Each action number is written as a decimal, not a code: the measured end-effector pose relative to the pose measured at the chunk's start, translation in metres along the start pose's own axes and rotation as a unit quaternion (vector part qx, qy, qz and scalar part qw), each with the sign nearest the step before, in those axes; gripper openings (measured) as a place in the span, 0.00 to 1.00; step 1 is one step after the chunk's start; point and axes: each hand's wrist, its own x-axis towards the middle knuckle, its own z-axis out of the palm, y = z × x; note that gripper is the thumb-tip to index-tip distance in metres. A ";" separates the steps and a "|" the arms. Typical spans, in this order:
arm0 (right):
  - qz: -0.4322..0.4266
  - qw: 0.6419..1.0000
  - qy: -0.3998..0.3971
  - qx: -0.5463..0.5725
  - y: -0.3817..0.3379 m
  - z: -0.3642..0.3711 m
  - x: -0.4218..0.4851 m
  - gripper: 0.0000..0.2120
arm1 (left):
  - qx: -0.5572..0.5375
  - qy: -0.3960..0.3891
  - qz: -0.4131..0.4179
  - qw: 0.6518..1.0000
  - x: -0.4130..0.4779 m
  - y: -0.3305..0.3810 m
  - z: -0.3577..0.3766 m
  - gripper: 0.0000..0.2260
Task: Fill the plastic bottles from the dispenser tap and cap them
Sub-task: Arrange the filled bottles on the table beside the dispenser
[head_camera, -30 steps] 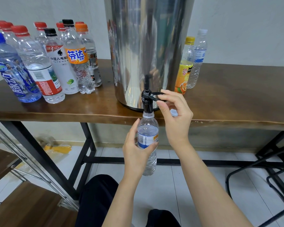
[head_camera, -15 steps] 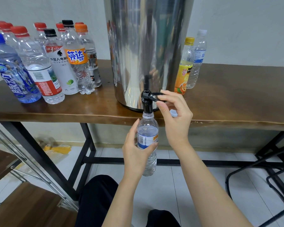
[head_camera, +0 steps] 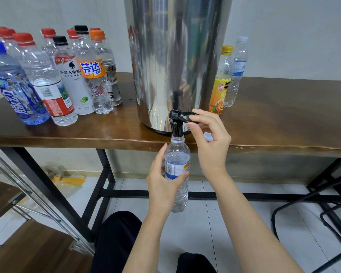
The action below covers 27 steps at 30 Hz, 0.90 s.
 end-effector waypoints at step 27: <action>-0.001 1.000 0.006 -0.005 0.000 0.000 0.000 0.05 | -0.015 -0.005 -0.003 1.000 -0.001 0.001 0.000 0.41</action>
